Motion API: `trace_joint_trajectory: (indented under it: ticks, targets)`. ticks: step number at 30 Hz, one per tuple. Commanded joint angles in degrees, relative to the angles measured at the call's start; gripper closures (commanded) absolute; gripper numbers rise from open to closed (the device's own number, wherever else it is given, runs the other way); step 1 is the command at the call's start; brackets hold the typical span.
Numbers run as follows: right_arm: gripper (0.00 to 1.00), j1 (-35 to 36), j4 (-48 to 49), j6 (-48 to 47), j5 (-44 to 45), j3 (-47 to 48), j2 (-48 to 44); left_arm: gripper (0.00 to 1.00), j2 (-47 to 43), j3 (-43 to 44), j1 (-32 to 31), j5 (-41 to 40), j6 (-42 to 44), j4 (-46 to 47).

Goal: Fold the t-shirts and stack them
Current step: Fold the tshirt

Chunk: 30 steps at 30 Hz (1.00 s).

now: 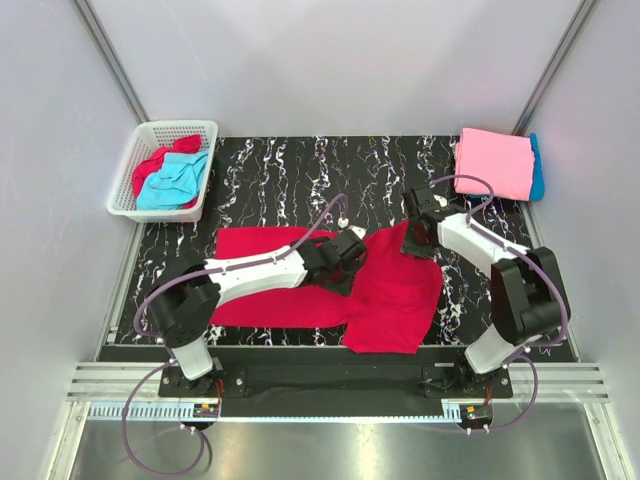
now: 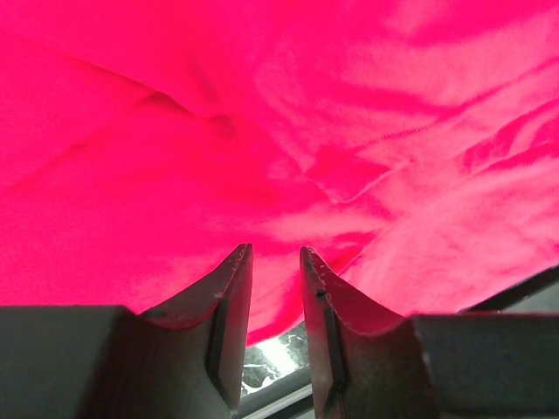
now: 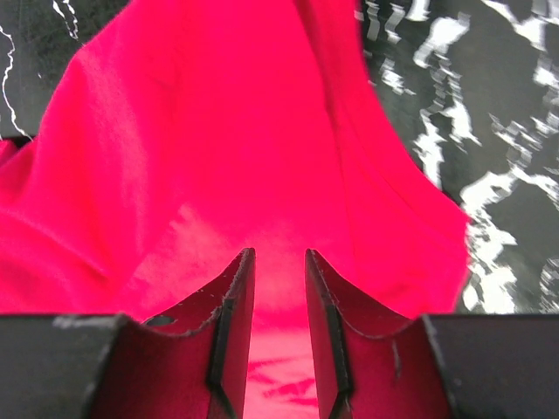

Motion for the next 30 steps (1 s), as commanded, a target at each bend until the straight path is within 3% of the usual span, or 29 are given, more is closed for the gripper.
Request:
trace_joint_trajectory:
  ticks: [1, 5, 8, 12, 22, 30]
  targets:
    - [0.63, 0.2, 3.2, -1.7, -2.0, 3.7, 3.1, 0.67, -3.7, 1.5, 3.0, -6.7, -3.2, -2.1]
    - [0.64, 0.2, 3.7, -2.4, -2.6, 6.2, 7.1, 0.68, -5.8, -4.7, 11.9, -3.8, -7.8, -1.1]
    - [0.64, 0.2, 3.9, -2.9, -2.7, 7.4, 8.6, 0.69, -8.2, -11.1, 21.0, 3.5, -8.9, 3.8]
    - [0.62, 0.2, 4.0, -3.5, -2.5, 8.7, 9.6, 0.69, -7.8, -12.5, 29.5, 8.3, -8.3, 4.7]
    - [0.62, -1.3, 4.5, -4.3, -3.9, 10.3, 13.6, 0.68, -0.4, -5.1, 32.5, 3.3, -8.6, -2.2]
    - [0.63, -3.5, 4.8, -6.3, -5.6, 12.9, 19.0, 0.68, -1.8, -4.3, 35.9, -0.7, -8.3, -3.9]
